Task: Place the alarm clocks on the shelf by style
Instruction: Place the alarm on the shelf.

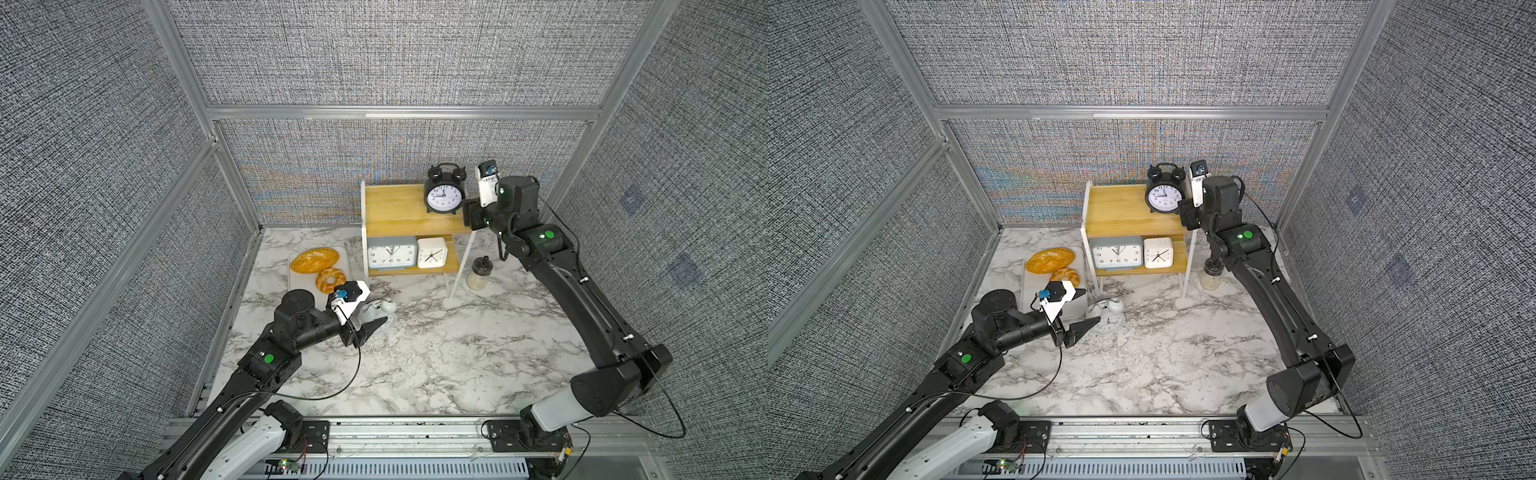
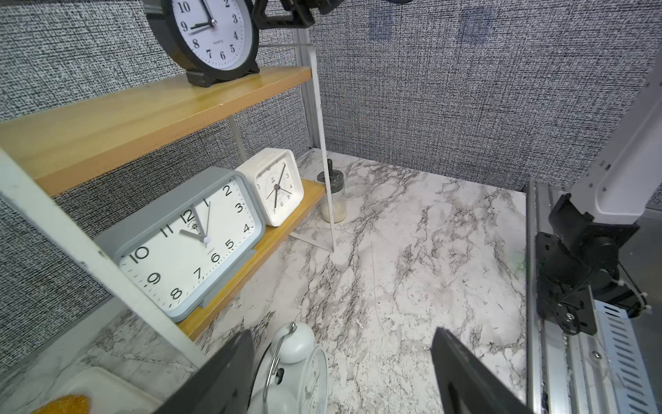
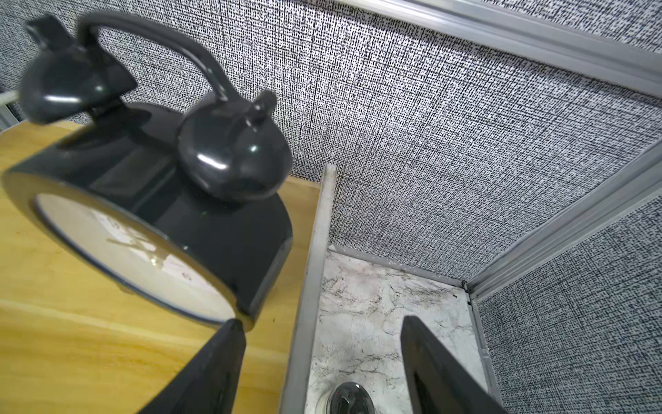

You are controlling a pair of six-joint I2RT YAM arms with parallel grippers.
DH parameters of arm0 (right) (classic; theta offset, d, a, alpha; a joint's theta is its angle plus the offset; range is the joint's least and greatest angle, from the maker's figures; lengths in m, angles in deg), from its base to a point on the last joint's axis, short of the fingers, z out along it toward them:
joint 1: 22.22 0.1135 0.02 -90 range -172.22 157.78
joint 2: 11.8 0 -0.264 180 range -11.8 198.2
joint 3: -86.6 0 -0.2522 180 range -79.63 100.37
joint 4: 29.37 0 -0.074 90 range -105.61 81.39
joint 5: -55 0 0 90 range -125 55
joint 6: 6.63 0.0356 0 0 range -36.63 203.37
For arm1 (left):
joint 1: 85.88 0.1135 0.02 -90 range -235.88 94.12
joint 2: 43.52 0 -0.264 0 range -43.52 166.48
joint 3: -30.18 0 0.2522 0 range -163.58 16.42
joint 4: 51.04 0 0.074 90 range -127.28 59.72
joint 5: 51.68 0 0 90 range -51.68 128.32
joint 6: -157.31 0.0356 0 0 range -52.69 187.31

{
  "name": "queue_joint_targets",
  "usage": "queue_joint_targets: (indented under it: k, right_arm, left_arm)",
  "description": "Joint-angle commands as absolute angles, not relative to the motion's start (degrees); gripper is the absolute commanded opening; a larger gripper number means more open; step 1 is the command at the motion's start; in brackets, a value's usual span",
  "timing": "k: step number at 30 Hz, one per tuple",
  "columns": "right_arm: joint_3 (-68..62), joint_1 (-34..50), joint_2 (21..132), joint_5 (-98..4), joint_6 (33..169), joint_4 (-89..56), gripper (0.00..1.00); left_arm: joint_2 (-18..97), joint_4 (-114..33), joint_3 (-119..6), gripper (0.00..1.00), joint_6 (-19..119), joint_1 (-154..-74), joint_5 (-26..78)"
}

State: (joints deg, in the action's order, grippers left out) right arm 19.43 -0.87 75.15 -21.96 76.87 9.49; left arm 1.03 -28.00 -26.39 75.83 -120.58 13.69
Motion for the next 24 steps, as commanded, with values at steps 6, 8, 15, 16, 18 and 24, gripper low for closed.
queue_joint_targets:
  k: [6, 8, 15, 16, 18, 24]
  right_arm:
    - [11.24, -0.82, 63.57, -35.54, 76.01, 6.18, 0.74]
    - [8.77, -0.78, 61.01, -36.57, 75.99, 6.19, 0.75]
    - [0.34, -0.76, 53.53, -36.84, 76.65, 6.15, 0.75]
    - [-0.62, -0.75, 52.7, -36.77, 76.75, 6.1, 0.75]
    - [-2.16, -0.79, 51.41, -36.43, 77.03, 6.02, 0.75]
    - [-4.14, -0.85, 49.89, -35.65, 77.23, 6.14, 0.75]
  left_arm:
    - [8.94, -21.61, -30.77, 0.81, 73.56, -120.51, 30.74]
    - [11.12, -21.83, -30.84, 0.79, 72.94, -120.45, 31.24]
    - [13.79, -27.93, -26.44, 0.72, 71.75, -119.92, 31.02]
    - [14.23, -28.59, -25.86, 0.71, 71.67, -119.77, 31.15]
    - [15.04, -29.29, -24.95, 0.72, 70.93, -119.24, 31.57]
    - [15.28, -34.26, -20.36, 0.85, 66.98, -117.47, 29.18]
